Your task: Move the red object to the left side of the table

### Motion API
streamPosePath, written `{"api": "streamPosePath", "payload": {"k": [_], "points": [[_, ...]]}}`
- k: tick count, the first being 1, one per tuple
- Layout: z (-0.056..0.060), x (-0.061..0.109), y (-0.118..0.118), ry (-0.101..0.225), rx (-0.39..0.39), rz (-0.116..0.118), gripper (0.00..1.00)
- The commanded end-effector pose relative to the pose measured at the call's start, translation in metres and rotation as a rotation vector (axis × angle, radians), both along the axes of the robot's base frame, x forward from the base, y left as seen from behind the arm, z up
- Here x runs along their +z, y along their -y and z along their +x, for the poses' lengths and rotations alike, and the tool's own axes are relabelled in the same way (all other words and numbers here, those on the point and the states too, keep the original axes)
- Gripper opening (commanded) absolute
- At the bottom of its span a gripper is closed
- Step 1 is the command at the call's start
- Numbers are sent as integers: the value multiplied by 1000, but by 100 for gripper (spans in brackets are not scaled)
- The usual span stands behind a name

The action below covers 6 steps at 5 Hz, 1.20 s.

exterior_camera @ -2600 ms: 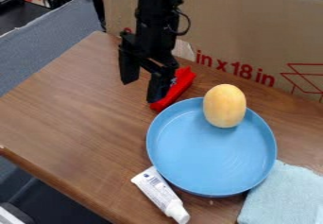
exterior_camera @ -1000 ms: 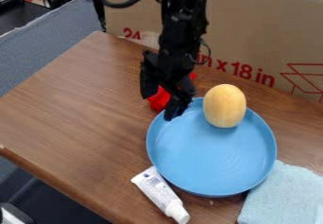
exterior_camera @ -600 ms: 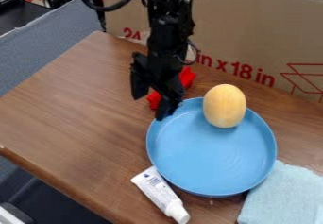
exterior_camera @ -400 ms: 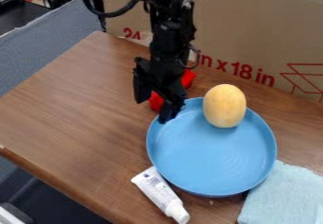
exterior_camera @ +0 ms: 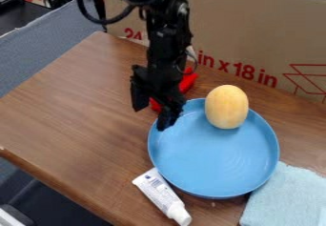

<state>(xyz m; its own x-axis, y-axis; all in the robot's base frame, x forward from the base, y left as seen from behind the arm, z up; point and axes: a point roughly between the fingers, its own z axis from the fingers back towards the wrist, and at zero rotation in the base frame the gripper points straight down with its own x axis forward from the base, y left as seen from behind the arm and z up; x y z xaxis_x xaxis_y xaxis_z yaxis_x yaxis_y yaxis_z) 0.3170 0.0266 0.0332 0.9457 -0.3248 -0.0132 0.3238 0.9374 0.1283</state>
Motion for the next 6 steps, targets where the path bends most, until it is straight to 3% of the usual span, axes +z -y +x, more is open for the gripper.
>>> {"api": "streamPosePath", "payload": {"k": [1, 3, 4, 5, 6], "points": [[18, 34, -4, 135, 44, 14, 100], [16, 26, -3, 133, 64, -26, 100], [20, 33, 1, 141, 83, -44, 100], [24, 18, 15, 147, 85, -52, 100], [23, 18, 16, 140, 102, -57, 100]]}}
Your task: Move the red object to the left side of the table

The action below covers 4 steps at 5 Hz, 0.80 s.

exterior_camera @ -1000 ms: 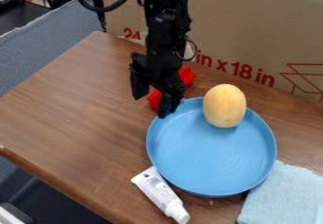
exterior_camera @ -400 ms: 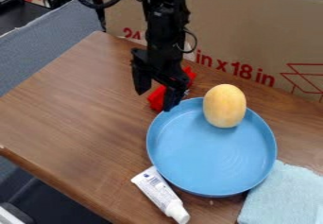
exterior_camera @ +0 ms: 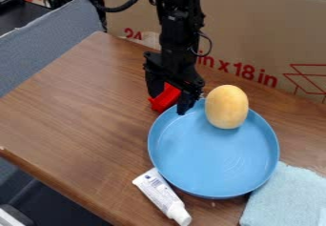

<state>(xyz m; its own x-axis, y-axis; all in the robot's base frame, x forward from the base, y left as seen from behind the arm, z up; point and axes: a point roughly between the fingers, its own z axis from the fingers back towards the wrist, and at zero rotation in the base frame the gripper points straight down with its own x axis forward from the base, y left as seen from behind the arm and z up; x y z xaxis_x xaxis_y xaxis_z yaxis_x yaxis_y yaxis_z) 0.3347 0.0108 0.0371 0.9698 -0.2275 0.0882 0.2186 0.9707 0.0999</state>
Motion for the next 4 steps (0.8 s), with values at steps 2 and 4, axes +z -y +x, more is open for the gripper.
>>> {"api": "streamPosePath", "payload": {"k": [2, 4], "points": [[7, 13, -5, 38, 21, 0, 100], [18, 12, -14, 17, 16, 7, 100]]}}
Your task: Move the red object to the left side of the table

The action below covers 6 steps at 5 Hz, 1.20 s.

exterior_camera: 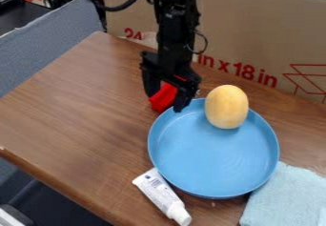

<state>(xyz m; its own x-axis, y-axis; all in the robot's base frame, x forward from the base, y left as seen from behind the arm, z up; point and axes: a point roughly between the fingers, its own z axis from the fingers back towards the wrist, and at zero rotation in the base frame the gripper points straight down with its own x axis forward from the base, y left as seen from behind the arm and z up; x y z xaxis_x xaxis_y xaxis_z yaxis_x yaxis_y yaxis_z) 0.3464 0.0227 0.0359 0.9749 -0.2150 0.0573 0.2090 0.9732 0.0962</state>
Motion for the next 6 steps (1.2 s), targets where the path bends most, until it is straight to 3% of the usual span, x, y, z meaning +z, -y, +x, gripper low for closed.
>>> {"api": "streamPosePath", "payload": {"k": [1, 2, 4, 5, 6], "points": [[4, 16, -8, 47, 22, 9, 0], [2, 9, -11, 41, 25, 0, 0], [-4, 6, -18, 38, 29, 20, 0], [-5, 1, -19, 32, 52, 17, 0], [-5, 9, -32, 26, 55, 19, 0]]}}
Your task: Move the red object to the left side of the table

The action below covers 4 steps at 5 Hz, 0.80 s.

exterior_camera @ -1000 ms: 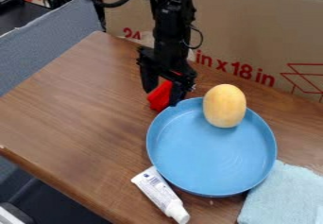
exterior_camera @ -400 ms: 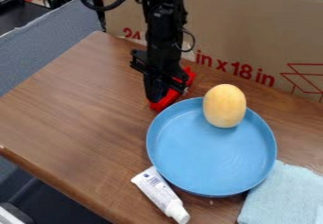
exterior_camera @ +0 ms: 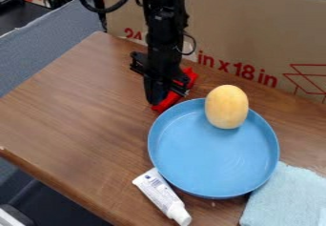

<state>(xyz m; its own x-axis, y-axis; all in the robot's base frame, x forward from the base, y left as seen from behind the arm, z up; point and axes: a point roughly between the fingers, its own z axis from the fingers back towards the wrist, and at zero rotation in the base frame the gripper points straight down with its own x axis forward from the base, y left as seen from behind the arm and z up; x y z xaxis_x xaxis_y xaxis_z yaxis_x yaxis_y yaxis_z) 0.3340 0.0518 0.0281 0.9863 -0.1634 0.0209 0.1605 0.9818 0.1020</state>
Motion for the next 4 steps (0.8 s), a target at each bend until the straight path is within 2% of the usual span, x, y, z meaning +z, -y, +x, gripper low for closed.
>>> {"api": "streamPosePath", "payload": {"k": [1, 2, 3, 4], "points": [[8, 14, -6, 69, 16, 14, 100], [7, 12, -10, 74, 29, 19, 100], [7, 3, -17, 71, 39, -8, 100], [6, -8, -7, 63, 48, -39, 100]]}}
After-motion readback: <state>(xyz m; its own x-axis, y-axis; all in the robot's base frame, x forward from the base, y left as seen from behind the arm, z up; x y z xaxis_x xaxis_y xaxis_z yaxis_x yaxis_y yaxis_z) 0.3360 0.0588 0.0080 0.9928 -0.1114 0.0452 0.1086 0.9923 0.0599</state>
